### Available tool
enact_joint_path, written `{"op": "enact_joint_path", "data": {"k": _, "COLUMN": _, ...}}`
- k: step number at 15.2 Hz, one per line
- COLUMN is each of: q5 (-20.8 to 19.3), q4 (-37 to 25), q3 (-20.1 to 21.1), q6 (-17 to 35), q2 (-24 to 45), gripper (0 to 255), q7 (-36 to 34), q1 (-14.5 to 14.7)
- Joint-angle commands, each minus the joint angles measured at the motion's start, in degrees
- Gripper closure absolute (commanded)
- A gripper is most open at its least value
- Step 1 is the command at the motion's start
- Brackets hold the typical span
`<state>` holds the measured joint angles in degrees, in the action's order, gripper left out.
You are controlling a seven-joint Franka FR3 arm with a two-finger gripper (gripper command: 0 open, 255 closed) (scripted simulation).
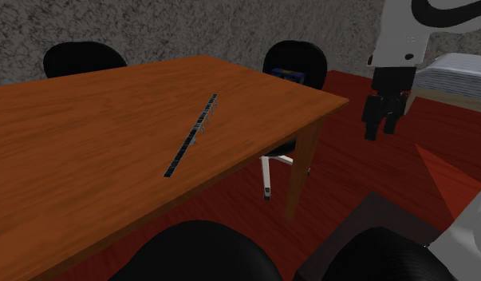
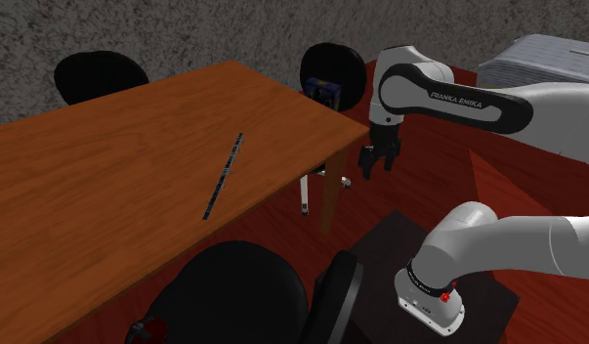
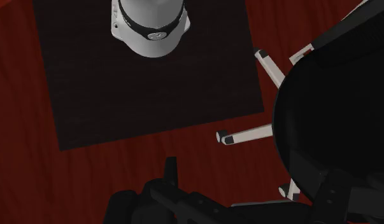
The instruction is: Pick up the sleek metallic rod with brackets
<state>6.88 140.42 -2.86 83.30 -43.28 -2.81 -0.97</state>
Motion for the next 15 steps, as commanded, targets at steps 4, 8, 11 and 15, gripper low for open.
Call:
{"op": "enact_joint_path", "data": {"k": 4, "q5": 3.5, "q4": -1.4, "q3": 4.5, "q6": 1.8, "q2": 1.0, "gripper": 0, "q7": -7.0, "q1": 0.7}}
{"op": "enact_joint_path", "data": {"k": 8, "q5": 7.1, "q4": -4.5, "q3": 10.4, "q6": 4.5, "q2": 3.8, "gripper": 0, "q7": -16.1, "q1": 1.2}}
{"op": "enact_joint_path", "data": {"k": 11, "q5": 8.9, "q4": -7.7, "q3": 14.7, "q6": 6.8, "q2": 6.9, "gripper": 0, "q7": -22.9, "q1": 1.2}}
{"op": "enact_joint_path", "data": {"k": 15, "q5": 9.9, "q4": -13.1, "q3": 20.2, "q6": 9.6, "q2": 12.2, "gripper": 0, "q7": -32.1, "q1": 0.8}}
